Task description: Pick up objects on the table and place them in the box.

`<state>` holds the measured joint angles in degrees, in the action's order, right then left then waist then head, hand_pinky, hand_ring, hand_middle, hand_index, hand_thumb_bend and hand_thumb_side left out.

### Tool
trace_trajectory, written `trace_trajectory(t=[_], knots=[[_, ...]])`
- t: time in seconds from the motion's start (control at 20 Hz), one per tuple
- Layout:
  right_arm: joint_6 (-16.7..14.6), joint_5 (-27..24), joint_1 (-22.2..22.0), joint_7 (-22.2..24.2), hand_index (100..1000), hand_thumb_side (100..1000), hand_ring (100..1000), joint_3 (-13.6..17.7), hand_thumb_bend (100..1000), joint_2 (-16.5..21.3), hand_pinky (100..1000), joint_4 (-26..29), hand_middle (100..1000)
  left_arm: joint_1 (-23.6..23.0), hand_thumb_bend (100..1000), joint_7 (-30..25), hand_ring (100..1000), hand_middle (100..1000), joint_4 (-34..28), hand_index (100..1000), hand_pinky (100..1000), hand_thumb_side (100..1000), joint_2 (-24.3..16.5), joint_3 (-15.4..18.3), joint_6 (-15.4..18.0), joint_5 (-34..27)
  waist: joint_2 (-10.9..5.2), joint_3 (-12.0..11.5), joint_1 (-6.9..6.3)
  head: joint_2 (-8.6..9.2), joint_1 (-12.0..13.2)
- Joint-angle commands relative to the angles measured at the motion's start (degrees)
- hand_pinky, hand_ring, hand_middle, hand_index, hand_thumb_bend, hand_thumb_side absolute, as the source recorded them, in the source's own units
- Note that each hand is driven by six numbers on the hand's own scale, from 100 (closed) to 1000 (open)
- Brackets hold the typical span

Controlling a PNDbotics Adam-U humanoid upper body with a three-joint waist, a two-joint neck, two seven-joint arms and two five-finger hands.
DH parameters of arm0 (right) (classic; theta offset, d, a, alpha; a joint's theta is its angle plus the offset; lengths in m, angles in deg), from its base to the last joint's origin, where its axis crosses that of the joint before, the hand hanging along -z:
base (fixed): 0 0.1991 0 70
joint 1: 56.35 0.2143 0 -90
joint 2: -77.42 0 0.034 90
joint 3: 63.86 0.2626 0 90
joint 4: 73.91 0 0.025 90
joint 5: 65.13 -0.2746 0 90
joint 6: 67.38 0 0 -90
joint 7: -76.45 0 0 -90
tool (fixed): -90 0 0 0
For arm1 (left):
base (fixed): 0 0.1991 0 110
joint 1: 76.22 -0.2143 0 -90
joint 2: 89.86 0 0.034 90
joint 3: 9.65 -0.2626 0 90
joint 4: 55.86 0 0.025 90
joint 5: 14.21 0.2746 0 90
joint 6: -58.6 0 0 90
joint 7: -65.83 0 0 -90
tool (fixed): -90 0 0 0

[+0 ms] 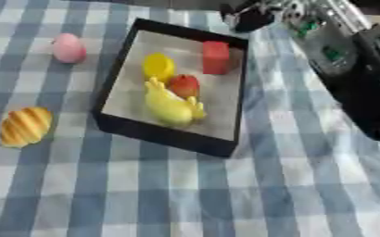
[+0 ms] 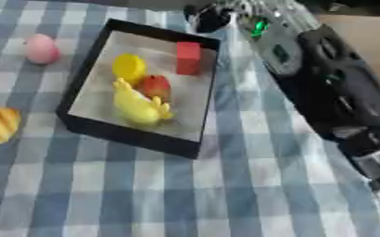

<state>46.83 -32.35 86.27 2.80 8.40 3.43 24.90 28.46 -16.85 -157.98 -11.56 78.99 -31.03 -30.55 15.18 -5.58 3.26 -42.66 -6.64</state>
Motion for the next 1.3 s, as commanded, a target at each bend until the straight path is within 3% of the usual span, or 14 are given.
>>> trace_trajectory(t=[0.05, 0.1, 0.3, 0.45, 0.6, 0.8, 1.05, 1.3], knots=[[4.35, -9.32, -2.45, -5.18, 848, 447, 868, 5.18, 100, 6.92, 859, 12.37, 678, 0.16, 100, 0.72, 820, 805, -1.1, 804, 864, 803, -2.29, 1.23, 0.32, 0.3, -1.42, 0.49, 0.14, 0.09, 0.8], [4.54, -12.11, -3.91, -7.21, 846, 304, 867, 6.69, 100, 8.37, 858, 14.11, 674, 0.09, 100, 0.91, 820, 805, -1.12, 804, 864, 803, -2.38, 1.4, 0.4, 0.31, -1.45, 0.71, 0.2, 0.1, 1.02], [0.59, -23.09, -10.41, -17.12, 822, 409, 853, 12.22, 100, 12.02, 835, 15.69, 650, 0.16, 100, 1.48, 820, 805, -1.31, 804, 864, 797, -2.65, 1.93, 0.71, 0.3, -1.43, 1.31, 0.18, 0.29, 2.02], [-4.27, -30.75, -15.75, -25.56, 805, 528, 853, 15.89, 100, 12.65, 824, 15.77, 649, 0.25, 100, 1.89, 820, 805, -1.48, 804, 864, 791, -2.95, 2.31, 1.0, 0.3, -1.31, 1.58, -0.02, 0.48, 2.84], [-10.5, -35.66, -22.36, -33.17, 804, 579, 859, 19.1, 100, 12.05, 820, 15.78, 659, 0.44, 100, 2.43, 821, 805, -1.78, 805, 864, 785, -3.32, 2.81, 1.42, 0.29, -1.09, 1.81, -0.36, 0.68, 3.57], [-14.87, -37.41, -29.65, -39.03, 811, 619, 872, 20.9, 100, 9.52, 816, 15.78, 673, 0.85, 100, 3.08, 821, 805, -2.22, 807, 863, 776, -3.65, 3.38, 1.97, 0.2, -0.82, 1.93, -0.98, 0.87, 4.37], [-16.79, -38.71, -35.45, -42.92, 825, 659, 880, 21.4, 100, 4.74, 812, 15.78, 683, 1.26, 100, 3.89, 822, 807, -2.55, 812, 862, 766, -4.49, 4.01, 2.6, 0.48, -0.5, 1.75, -2.16, 1.06, 5.52], [-16.39, -39.14, -38.06, -45.83, 811, 678, 855, 21.53, 100, 2.47, 803, 15.78, 660, 1.87, 100, 4.18, 827, 818, -2.81, 823, 859, 757, -7.6, 4.43, 2.25, 2.6, -0.37, 1.67, -3.01, 1.0, 6.04]])
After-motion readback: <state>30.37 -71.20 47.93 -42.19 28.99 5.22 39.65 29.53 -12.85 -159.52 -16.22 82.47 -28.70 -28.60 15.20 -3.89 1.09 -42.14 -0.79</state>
